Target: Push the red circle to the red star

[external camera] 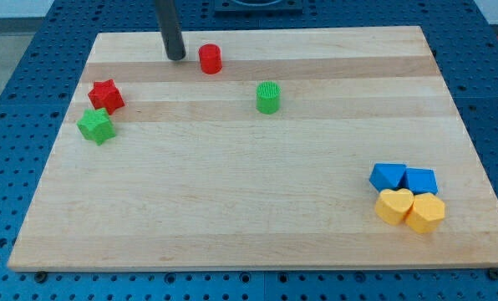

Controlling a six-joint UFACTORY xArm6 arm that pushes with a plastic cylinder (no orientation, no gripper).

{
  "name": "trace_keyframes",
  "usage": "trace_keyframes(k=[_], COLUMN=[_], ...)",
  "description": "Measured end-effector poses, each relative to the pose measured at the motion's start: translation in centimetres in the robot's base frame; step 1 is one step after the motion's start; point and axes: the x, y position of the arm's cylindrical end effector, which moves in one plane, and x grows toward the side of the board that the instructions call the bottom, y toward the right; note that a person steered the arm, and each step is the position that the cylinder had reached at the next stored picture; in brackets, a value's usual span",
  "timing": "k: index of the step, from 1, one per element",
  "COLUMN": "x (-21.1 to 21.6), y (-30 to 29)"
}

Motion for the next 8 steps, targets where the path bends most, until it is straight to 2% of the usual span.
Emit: trace_keyframes(k=[2, 5, 6, 8], x=[-0.7, 1.4, 2.0, 4.3], y=[5.9, 10.2, 10.0, 5.6])
